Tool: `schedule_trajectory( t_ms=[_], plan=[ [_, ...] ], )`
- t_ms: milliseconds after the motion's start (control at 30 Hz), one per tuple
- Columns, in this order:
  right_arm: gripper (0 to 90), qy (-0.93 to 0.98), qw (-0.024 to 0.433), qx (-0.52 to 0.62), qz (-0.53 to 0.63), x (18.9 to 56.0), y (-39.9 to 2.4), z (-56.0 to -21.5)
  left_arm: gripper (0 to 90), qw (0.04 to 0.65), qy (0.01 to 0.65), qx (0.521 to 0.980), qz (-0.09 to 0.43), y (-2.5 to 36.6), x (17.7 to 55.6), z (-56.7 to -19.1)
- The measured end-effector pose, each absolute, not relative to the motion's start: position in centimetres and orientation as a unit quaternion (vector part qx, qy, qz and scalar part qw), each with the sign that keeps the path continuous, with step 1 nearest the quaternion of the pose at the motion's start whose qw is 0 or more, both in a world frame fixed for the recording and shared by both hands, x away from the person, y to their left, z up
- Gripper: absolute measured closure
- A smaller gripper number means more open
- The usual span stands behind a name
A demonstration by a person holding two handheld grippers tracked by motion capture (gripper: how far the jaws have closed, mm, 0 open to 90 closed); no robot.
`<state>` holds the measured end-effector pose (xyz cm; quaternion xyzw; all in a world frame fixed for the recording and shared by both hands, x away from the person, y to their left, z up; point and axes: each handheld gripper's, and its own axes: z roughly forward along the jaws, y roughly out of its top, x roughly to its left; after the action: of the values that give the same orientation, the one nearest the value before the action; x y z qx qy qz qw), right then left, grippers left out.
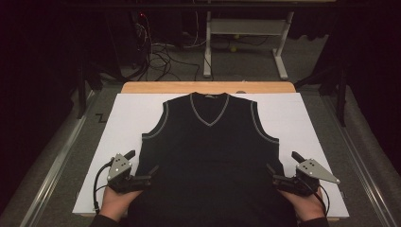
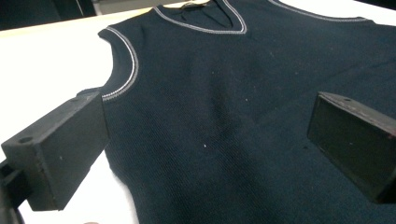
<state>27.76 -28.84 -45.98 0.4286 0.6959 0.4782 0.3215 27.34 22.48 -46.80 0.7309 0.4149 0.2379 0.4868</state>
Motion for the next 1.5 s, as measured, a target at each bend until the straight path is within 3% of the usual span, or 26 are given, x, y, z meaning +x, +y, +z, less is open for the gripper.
schedule_trajectory(
  t_ms=[433, 1333, 1500],
  plan=[
    [0.1, 0.69, 0.324, 0.429, 0.484, 27.77, -29.09, -45.77, 0.0, 0.516, 0.411, 0.717, 0.224, 22.69, 27.44, -46.77],
    [0.1, 0.69, 0.334, 0.425, 0.481, 27.72, -28.93, -45.6, 0.0, 0.526, 0.406, 0.711, 0.232, 23.03, 27.22, -46.38],
    [0.1, 0.692, 0.334, 0.425, 0.478, 27.76, -28.84, -45.51, 0.0, 0.513, 0.411, 0.723, 0.213, 23.09, 27.52, -46.14]
  ],
)
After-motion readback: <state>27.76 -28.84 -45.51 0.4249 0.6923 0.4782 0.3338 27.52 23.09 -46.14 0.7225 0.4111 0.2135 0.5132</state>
